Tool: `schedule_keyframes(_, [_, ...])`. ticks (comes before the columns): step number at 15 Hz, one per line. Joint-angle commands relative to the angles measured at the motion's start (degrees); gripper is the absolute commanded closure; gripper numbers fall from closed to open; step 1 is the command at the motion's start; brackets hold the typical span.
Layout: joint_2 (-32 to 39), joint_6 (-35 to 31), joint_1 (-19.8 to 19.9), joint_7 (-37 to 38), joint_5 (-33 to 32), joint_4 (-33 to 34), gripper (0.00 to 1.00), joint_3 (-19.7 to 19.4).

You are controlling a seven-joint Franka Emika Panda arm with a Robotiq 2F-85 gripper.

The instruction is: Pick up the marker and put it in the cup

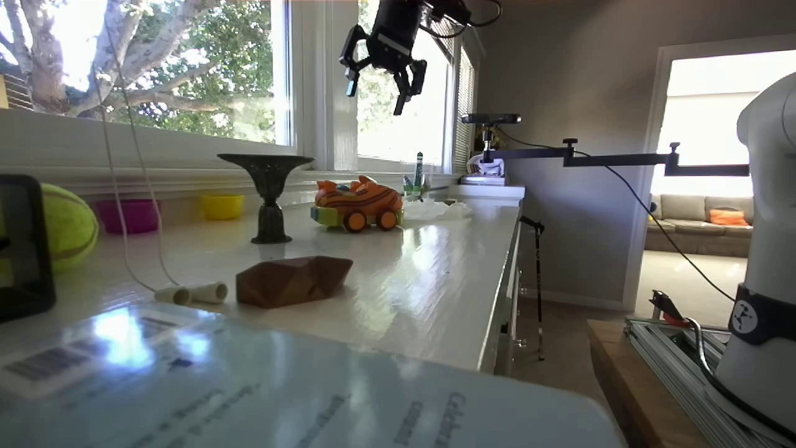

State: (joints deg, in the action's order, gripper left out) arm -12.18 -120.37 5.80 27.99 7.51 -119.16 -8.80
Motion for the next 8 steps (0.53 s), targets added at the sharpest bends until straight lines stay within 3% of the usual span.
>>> schedule_keyframes(1, [-0.71,11.27,0.93,-6.44,1.17,0.46,0.0,0.46])
schedule_keyframes(6, [2.1,25.05,2.62,-16.0,-6.29,4.26,0.0,-0.42])
schedule_keyframes(7, [0.43,20.78,2.37,-12.22,-3.46,1.29,0.0,0.29])
schedule_keyframes(8, [0.71,22.21,2.67,-13.66,-4.51,1.76,0.0,0.05])
